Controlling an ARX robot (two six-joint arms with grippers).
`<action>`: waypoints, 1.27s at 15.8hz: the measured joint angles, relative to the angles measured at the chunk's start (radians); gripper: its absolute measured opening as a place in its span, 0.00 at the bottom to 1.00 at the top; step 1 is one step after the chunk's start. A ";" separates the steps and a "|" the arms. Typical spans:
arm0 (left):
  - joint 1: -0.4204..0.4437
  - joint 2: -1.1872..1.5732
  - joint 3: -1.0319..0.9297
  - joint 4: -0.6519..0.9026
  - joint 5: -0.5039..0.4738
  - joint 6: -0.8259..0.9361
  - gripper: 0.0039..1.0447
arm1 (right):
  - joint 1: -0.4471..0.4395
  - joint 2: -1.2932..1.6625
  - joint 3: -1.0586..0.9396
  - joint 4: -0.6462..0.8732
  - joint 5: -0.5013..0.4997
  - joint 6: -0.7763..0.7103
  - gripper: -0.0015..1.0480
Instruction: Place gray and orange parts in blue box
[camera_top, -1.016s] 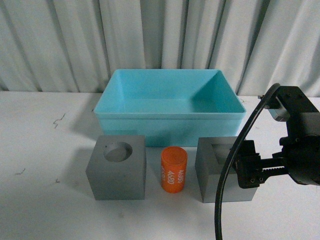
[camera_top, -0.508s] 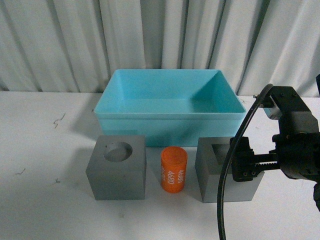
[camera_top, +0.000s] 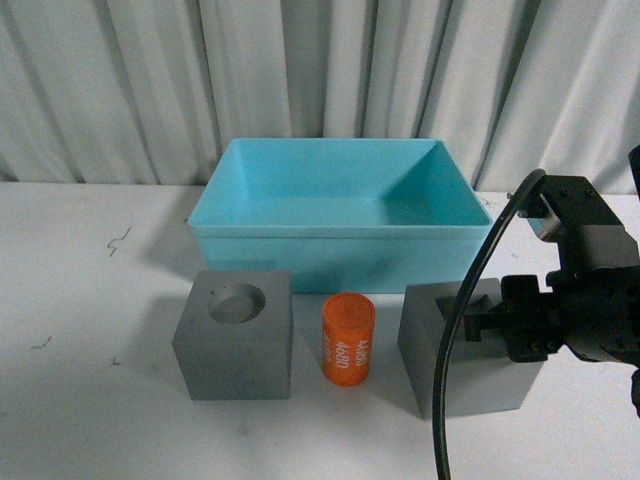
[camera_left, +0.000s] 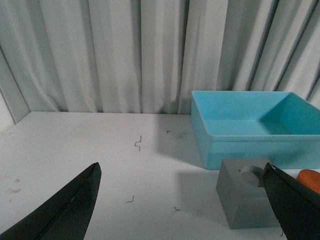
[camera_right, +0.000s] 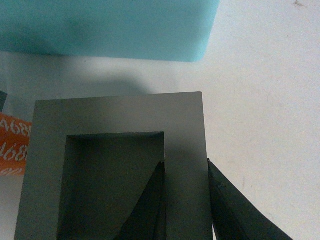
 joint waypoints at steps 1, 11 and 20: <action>0.000 0.000 0.000 0.000 0.000 0.000 0.94 | 0.001 -0.026 -0.024 -0.009 0.008 -0.005 0.18; 0.000 0.000 0.000 0.000 0.000 0.000 0.94 | -0.174 -0.335 0.167 -0.100 0.024 -0.151 0.18; 0.000 0.000 0.000 0.000 0.000 0.000 0.94 | -0.098 0.126 0.698 -0.114 -0.045 -0.103 0.18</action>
